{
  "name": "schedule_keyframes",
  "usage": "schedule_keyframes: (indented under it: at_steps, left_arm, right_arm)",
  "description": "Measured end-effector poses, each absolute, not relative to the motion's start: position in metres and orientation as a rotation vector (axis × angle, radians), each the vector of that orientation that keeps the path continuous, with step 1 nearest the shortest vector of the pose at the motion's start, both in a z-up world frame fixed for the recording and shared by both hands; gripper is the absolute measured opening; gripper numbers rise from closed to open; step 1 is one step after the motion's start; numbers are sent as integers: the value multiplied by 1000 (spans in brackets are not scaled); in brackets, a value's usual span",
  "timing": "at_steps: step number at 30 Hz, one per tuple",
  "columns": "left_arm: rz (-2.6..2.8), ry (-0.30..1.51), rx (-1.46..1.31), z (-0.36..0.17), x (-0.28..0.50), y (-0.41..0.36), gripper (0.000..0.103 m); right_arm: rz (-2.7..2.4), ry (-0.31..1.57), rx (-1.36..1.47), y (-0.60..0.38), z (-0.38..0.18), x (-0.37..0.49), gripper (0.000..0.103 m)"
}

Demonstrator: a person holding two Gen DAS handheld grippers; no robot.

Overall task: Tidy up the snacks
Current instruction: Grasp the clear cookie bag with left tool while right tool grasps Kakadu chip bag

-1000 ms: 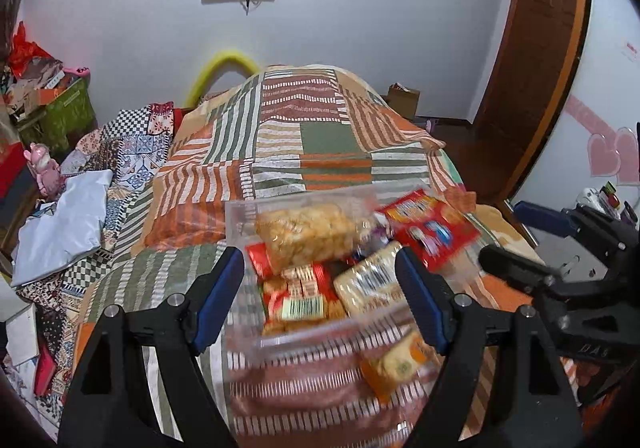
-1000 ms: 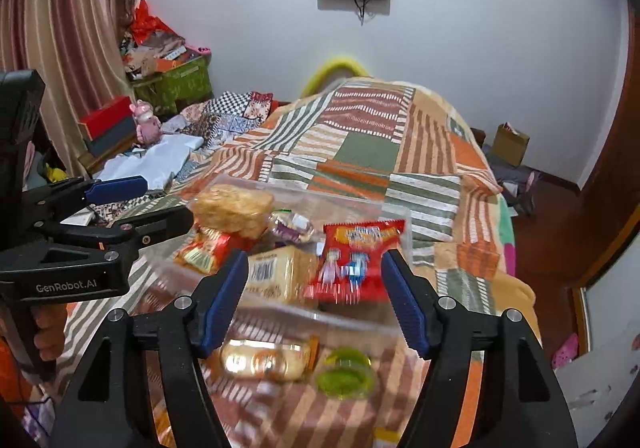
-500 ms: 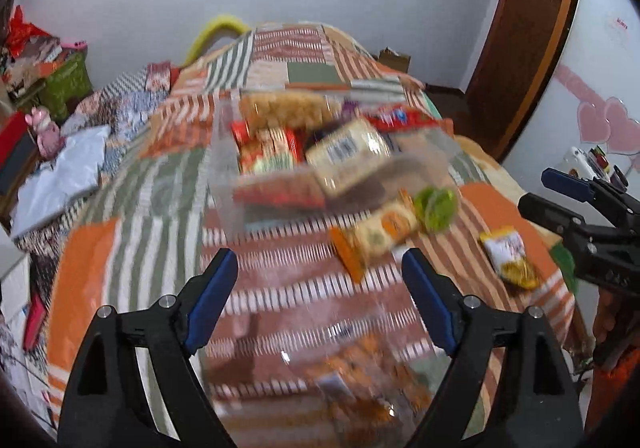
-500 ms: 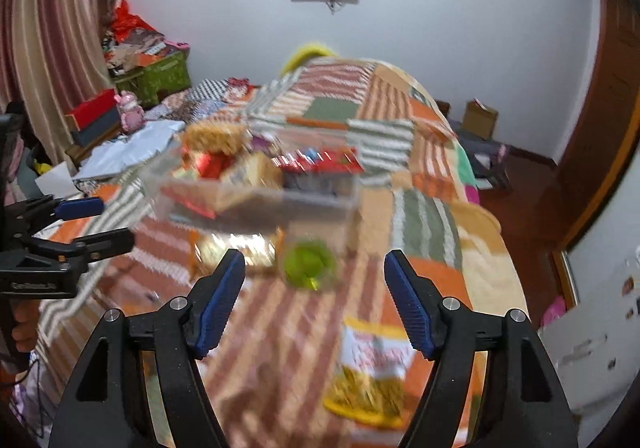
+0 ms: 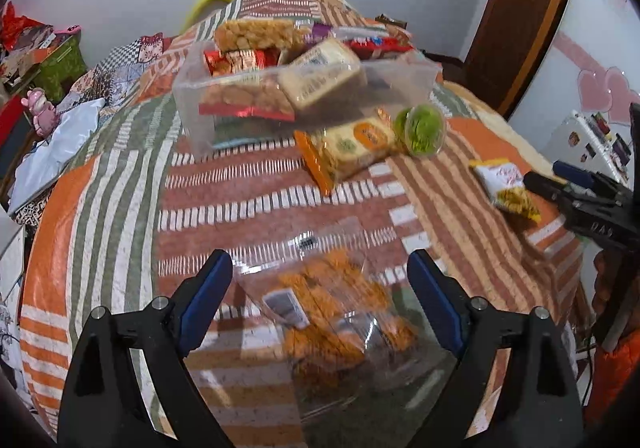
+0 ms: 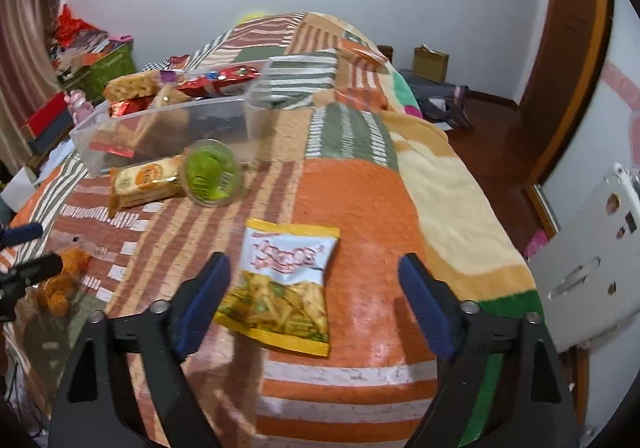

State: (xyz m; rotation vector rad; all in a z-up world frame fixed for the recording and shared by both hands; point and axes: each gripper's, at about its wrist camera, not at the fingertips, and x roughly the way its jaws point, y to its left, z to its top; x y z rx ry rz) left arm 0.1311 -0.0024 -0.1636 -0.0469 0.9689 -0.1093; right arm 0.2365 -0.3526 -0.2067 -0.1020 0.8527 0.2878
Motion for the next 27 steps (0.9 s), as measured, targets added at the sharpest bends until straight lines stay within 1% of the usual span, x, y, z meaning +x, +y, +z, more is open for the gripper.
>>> schedule_keyframes:
  at_steps: [4,8,10,11,12,14,15,16,19,27]
  left_arm:
    - [-98,1003,-44,-176,127,-3,90]
    - [-91,1005,-77,-180,122,1,94]
    - [-98,1018,-107,-183,121,3,94]
    - [-105,1025,-122,-185,121,4,94]
    - [-117,1038,-143,-187,122,5,94]
    - [-123,1042,-159,-189,120,5,94]
    - [-122,1036,-154,-190,120,4,94]
    - [-124,1030,-144,-189,119,2,93]
    - [-140,1018,-125,-188,118,-4,83]
    - [-136,984,-118,-181,119,-3,69]
  right_arm:
    - [315,865,-86,-350,-211,237,85]
    - [360,890,-97,-337,-222,240,85]
    - [366,915,-86,-335,-230,243,83]
    - [370,932,-76,-336,-235,244,79]
    - [373,941,-72,-336,-237,244,70]
    - [369,934,-76,-337,-240,242,64]
    - [373,926,-77,-337,-239,240,58]
    - [379,918,-75,-339,-237,238,58]
    - [388,906,-64,-340,-233,236,53]
    - [416,875,-39,-333,-221,233,49]
